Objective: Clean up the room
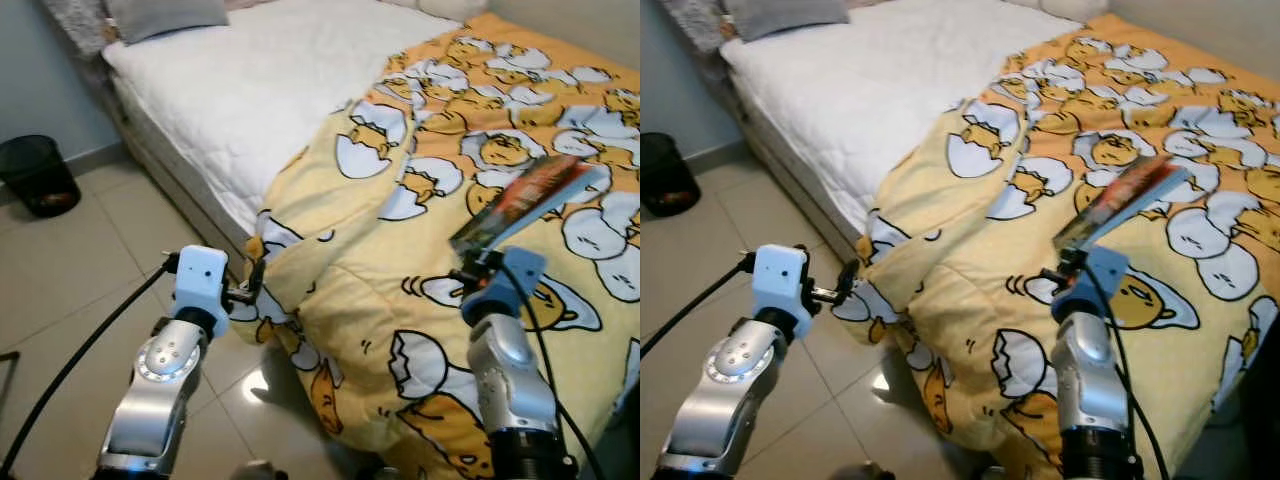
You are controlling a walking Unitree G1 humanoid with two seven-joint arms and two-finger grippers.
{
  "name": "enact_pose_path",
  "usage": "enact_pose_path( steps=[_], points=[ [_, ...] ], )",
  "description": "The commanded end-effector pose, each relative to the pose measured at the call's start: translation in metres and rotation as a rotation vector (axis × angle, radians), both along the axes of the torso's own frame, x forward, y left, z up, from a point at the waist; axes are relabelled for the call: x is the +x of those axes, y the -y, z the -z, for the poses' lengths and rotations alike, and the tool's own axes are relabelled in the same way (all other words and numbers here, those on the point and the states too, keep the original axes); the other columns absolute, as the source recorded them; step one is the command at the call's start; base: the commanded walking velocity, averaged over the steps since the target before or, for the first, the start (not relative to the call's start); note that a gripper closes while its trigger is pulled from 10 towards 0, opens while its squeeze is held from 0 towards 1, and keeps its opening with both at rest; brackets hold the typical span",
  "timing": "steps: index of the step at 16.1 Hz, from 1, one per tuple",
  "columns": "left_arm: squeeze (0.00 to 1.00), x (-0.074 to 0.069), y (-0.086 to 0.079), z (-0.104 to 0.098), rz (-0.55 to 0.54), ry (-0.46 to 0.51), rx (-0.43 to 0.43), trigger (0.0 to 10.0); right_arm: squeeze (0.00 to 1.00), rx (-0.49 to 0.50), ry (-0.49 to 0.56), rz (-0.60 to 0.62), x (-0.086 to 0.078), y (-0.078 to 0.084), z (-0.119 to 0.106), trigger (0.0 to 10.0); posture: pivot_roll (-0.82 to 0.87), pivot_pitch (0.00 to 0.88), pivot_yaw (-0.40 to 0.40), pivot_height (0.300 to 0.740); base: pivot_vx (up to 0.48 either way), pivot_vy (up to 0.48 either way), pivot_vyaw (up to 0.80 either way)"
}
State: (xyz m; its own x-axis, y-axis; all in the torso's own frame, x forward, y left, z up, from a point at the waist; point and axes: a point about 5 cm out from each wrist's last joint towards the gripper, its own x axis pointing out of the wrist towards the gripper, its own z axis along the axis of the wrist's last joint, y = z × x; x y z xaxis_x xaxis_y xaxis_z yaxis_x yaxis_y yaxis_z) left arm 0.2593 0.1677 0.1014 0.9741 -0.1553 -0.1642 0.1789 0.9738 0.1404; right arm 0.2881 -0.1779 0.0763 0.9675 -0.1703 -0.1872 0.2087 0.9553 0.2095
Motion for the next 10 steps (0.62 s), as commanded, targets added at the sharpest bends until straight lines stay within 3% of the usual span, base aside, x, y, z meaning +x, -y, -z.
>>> enact_pose_path(
  steps=[1, 3, 5, 9, 10],
  points=[
    [0.0, 0.0003, 0.0046, -0.0019, 0.023, 0.014, 0.014, 10.0, 0.0, -0.035, 0.05, 0.005, 0.0016, 0.004, -0.013, 10.0, 0.16, 0.0, -0.016, 0.74, 0.0, 0.0, -0.8],
    [0.0, 0.005, 0.003, -0.0073, 0.011, 0.079, 0.07, 10.0, 0.0, -0.027, 0.027, 0.0, 0.0007, 0.0029, -0.0105, 10.0, 0.16, 0.0, -0.011, 0.74, 0.0, 0.0, -0.8],
    [0.0, 0.005, 0.0045, -0.0085, 0.046, 0.069, 0.055, 10.0, 0.0, -0.024, 0.013, 0.003, -0.0011, 0.0025, -0.0087, 10.0, 0.15, 0.0, -0.007, 0.74, 0.0, 0.0, -0.8],
    [0.0, 0.0062, 0.0058, -0.0101, 0.059, 0.076, 0.052, 10.0, 0.0, -0.023, -0.004, -0.009, -0.0019, 0.0011, -0.0069, 10.0, 0.16, 0.0, -0.005, 0.74, 0.0, 0.226, 0.0],
    [0.0, 0.0064, 0.006, -0.01, 0.061, 0.078, 0.052, 10.0, 0.0, -0.024, -0.008, -0.015, -0.0019, 0.0005, -0.0065, 10.0, 0.16, 0.0, -0.006, 0.74, 0.0, 0.319, -0.8]
  ],
)
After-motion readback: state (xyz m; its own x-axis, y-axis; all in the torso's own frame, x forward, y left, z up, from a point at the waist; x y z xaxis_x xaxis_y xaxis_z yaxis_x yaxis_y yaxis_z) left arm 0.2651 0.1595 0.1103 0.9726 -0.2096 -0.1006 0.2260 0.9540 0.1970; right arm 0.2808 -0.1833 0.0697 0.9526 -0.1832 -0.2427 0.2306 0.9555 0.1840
